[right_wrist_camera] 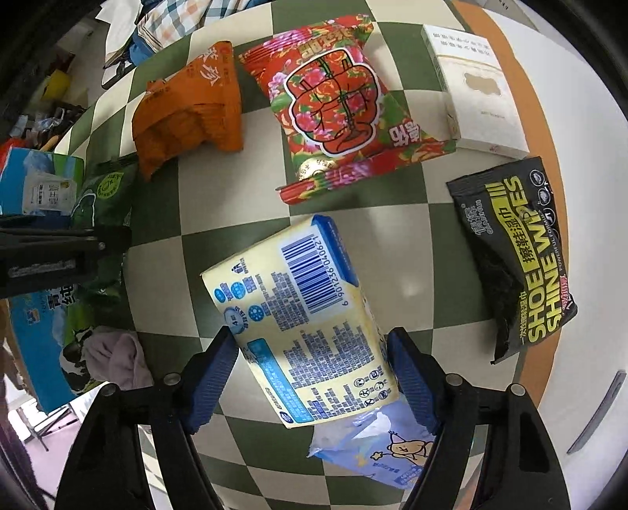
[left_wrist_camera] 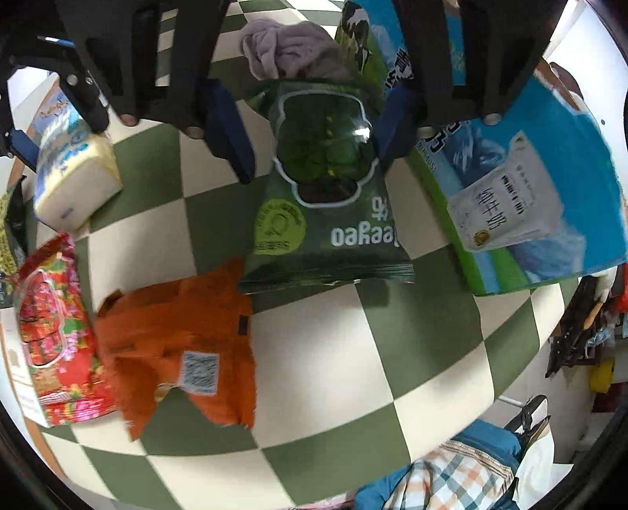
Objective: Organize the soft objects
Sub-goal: 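Grasp the green Deeyeo wipes pack with the left tool while the right tool grasps the cream milk box, then carry both items into the cardboard box and open both tools to release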
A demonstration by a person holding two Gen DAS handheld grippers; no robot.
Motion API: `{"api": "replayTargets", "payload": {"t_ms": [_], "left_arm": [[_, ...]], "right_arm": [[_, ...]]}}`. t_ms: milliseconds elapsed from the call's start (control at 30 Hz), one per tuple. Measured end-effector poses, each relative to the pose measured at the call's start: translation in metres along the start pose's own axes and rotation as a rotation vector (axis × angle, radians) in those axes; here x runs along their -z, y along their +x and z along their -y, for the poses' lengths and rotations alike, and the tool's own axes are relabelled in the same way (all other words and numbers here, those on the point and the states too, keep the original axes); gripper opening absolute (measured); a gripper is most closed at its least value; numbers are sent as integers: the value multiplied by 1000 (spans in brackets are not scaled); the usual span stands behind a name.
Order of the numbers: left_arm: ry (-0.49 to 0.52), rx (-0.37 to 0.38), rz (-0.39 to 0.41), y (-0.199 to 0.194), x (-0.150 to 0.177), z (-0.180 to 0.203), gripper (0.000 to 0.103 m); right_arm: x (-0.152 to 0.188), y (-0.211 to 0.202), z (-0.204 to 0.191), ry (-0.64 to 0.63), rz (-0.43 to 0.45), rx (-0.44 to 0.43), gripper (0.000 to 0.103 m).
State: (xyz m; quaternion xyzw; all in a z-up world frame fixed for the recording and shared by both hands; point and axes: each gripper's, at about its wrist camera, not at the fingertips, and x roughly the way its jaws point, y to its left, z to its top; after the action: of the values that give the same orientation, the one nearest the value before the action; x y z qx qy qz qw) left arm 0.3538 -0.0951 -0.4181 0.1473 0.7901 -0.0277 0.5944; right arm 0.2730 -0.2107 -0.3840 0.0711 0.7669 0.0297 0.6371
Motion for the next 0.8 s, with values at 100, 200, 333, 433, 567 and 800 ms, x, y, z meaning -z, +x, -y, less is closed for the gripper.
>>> {"api": "replayTargets", "payload": {"t_ms": [100, 200, 333, 433, 567, 800], "left_arm": [[-2, 4, -2, 6, 2, -1, 36], [-7, 17, 13, 3, 10, -1, 33], [-25, 21, 53, -12, 28, -2, 32], [-44, 54, 86, -28, 34, -19, 31], [-80, 131, 162, -63, 69, -34, 31], [-137, 205, 325, -147, 129, -67, 31]], "right_arm": [[-3, 1, 2, -2, -17, -13, 81], [-9, 5, 6, -3, -27, -19, 81], [-21, -5, 15, -12, -38, 6, 77], [-19, -10, 26, 18, -21, 3, 73], [-5, -36, 29, 49, 8, -66, 72], [22, -108, 5, 8, 125, -151, 71]]}}
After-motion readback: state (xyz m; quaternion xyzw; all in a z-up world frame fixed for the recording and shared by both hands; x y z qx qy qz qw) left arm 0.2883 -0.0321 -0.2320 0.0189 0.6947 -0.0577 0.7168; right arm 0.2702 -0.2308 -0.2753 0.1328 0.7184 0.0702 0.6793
